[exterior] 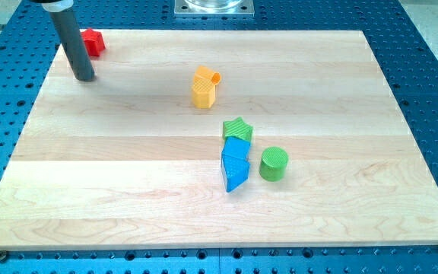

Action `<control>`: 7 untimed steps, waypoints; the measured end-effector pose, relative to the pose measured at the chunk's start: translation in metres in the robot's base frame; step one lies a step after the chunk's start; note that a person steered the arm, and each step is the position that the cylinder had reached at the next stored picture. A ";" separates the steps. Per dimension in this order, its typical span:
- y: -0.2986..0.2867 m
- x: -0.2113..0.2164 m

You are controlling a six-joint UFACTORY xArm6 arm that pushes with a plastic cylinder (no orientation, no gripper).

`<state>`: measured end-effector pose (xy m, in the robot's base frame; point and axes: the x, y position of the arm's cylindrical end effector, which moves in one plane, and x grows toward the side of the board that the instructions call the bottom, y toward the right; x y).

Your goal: Push the hexagon slightly to the right

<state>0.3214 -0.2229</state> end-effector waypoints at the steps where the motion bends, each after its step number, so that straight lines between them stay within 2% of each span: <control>1: 0.008 0.000; 4: 0.012 0.000; 5: 0.029 0.017; 7: 0.175 0.054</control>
<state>0.3757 -0.0480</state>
